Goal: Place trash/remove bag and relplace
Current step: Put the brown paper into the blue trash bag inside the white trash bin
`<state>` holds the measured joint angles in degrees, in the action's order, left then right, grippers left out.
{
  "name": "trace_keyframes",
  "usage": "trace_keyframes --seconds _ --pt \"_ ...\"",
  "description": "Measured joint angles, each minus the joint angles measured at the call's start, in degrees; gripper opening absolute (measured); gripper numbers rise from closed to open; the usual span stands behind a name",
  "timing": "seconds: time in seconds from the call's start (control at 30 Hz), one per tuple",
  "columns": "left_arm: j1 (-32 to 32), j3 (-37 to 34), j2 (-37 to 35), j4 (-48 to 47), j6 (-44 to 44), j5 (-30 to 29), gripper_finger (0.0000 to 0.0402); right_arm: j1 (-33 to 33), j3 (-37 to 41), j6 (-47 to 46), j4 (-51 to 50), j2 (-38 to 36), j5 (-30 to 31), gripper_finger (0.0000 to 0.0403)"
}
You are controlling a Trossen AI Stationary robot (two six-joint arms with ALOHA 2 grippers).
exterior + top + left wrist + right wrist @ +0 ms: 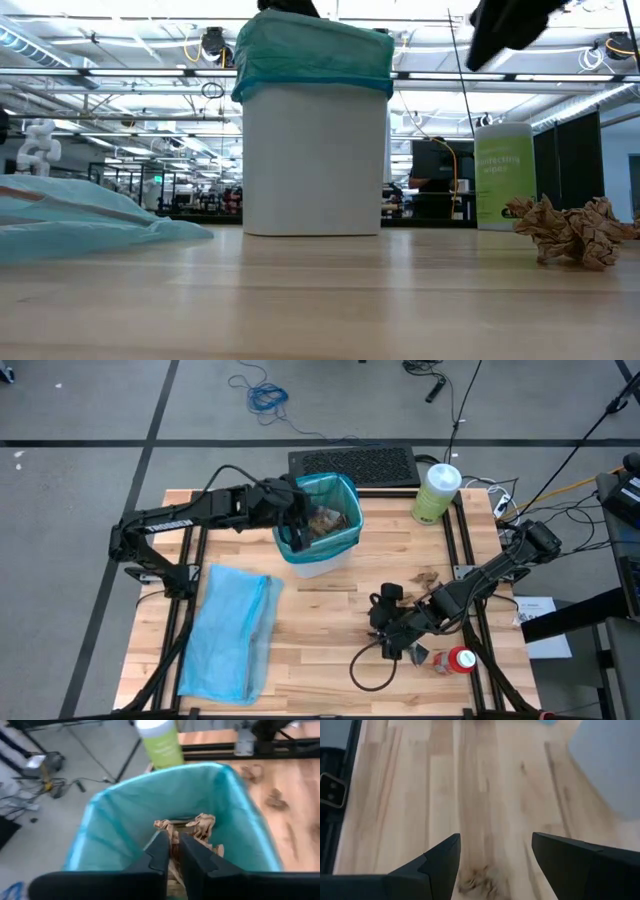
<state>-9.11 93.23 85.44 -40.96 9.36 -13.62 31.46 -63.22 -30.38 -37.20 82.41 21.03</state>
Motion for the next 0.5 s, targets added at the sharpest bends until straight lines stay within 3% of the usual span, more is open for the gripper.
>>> trace_keyframes --seconds 0.3,0.5 --pt "0.7 0.0 1.5 2.2 -0.1 -0.1 0.0129 0.2 0.1 -8.9 -7.9 0.0 -1.8 0.0238" --pt "0.9 0.9 -0.1 4.6 0.0 -0.4 0.0144 0.9 5.4 -12.5 -5.7 0.0 -3.9 0.0238"
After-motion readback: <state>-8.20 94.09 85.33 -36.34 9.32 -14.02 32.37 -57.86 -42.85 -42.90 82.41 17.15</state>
